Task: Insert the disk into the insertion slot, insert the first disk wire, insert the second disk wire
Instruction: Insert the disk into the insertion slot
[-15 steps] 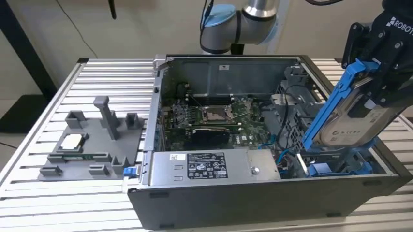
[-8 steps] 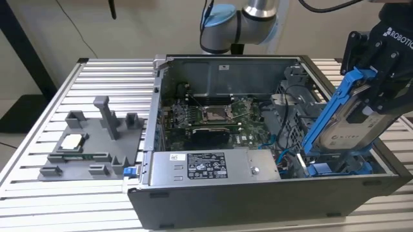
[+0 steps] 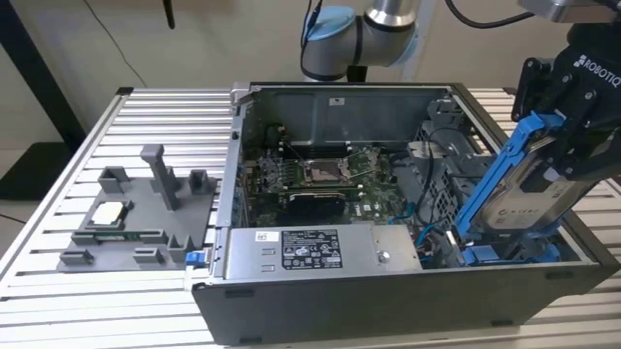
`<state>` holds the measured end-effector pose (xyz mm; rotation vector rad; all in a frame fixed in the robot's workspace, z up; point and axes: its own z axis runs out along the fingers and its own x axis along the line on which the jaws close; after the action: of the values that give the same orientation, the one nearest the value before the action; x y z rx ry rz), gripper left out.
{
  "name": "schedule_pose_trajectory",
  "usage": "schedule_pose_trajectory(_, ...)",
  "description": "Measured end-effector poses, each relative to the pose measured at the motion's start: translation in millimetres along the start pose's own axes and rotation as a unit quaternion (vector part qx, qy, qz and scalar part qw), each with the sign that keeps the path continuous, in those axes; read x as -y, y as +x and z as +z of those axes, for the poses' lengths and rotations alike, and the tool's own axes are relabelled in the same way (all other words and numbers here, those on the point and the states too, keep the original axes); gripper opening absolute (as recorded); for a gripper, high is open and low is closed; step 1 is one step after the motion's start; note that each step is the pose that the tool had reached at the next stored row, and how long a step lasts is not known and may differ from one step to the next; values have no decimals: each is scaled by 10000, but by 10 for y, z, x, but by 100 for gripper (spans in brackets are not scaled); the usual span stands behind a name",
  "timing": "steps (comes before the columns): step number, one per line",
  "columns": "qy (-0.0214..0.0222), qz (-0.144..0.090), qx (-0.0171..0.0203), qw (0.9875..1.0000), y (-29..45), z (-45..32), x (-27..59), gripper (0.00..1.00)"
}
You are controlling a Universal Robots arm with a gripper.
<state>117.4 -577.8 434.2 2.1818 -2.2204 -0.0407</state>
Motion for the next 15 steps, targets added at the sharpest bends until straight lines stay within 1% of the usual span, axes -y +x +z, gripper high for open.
schedule_pose_trajectory(3, 0, -4, 1, 10000, -4, 29, 18, 33)
schedule_pose_trajectory(10, 0, -7, 1, 10000, -4, 35, 20, 33)
schedule_pose_trajectory(15, 0, -21, 1, 10000, -6, 59, 33, 33)
